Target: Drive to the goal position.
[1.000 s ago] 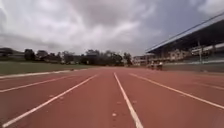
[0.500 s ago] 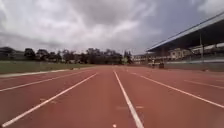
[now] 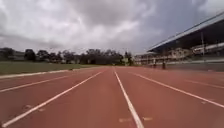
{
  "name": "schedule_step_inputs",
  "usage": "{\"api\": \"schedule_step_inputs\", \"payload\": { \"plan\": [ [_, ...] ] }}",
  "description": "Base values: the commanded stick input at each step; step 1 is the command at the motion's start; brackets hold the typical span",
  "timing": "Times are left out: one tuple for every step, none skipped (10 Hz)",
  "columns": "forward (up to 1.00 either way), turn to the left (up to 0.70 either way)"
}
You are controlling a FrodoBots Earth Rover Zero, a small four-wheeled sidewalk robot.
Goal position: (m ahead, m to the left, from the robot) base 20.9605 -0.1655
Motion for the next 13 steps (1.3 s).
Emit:
{"api": "schedule_step_inputs", "payload": {
  "plan": [
    [0.60, 0.00],
    [0.60, 0.00],
    [0.60, 0.00],
    [0.60, 0.00],
    [0.60, 0.00],
    [0.60, 0.00],
    [0.60, 0.00],
    [0.60, 0.00],
    [0.60, 0.00],
    [0.60, 0.00],
    [0.60, 0.00],
    [0.60, 0.00],
    [0.60, 0.00]
  ]
}}
